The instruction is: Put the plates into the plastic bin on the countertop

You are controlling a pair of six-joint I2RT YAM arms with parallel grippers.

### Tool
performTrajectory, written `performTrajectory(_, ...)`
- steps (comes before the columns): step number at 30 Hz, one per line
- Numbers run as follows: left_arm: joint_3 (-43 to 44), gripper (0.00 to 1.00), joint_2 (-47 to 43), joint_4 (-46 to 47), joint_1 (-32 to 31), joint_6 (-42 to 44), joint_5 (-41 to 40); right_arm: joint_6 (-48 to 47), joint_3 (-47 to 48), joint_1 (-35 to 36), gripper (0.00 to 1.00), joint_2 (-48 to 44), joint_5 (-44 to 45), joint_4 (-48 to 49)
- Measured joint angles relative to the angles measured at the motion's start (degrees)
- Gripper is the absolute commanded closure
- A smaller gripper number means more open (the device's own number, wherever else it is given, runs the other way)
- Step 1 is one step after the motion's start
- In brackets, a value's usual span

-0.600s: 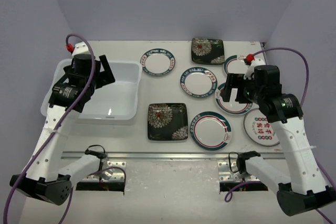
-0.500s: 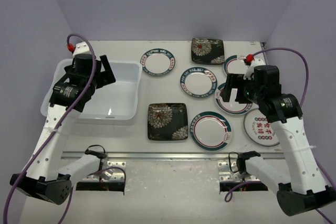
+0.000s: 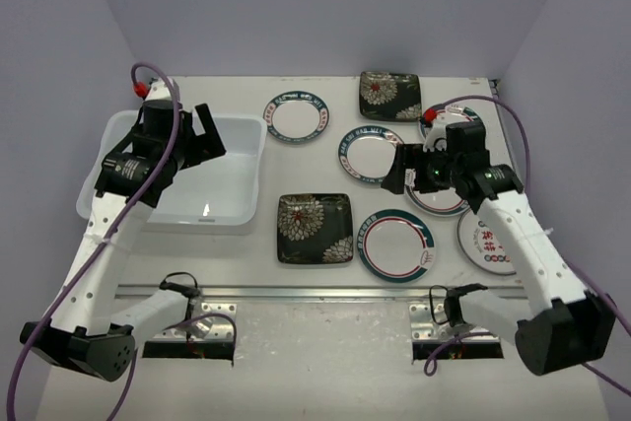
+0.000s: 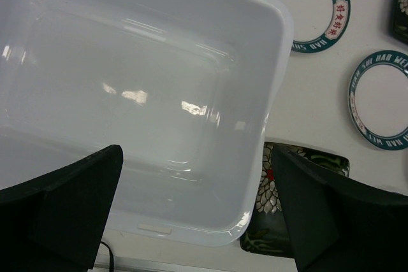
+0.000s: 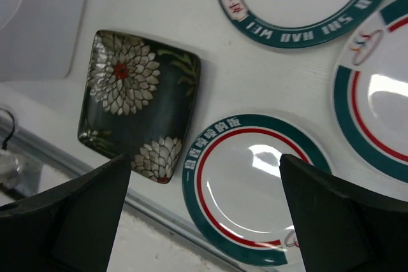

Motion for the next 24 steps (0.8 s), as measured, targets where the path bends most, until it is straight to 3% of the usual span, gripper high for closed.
performTrajectory(5,0.0,0.0,0.13,0.09,0.0,-1.69,5.42,0.29,-0.26,0.59,0.02,17.49,-10.46,8.67)
performTrajectory(11,-0.31,0.0,-0.23,-0.02,-0.42,-3.7,12.32,0.0,4.24,5.1,0.11,33.57,-15.56,13.1)
performTrajectory(15,-0.84,0.0,-1.54,-0.8,-1.33,-4.5,15.17,-0.16,5.32,7.88,0.23,39.65,-17.79,17.05)
performTrajectory(19,-1.12,0.0,-2.68,-2.08,-2.42,-4.73,16.1,-0.74,5.6,8.6,0.28,45.11,-20.2,18.39)
performTrajectory(24,-1.14,0.0,-3.71,-3.38,-3.26,-4.77,16.43,-0.29,2.63,8.6,0.48,46.14,-22.18,22.83)
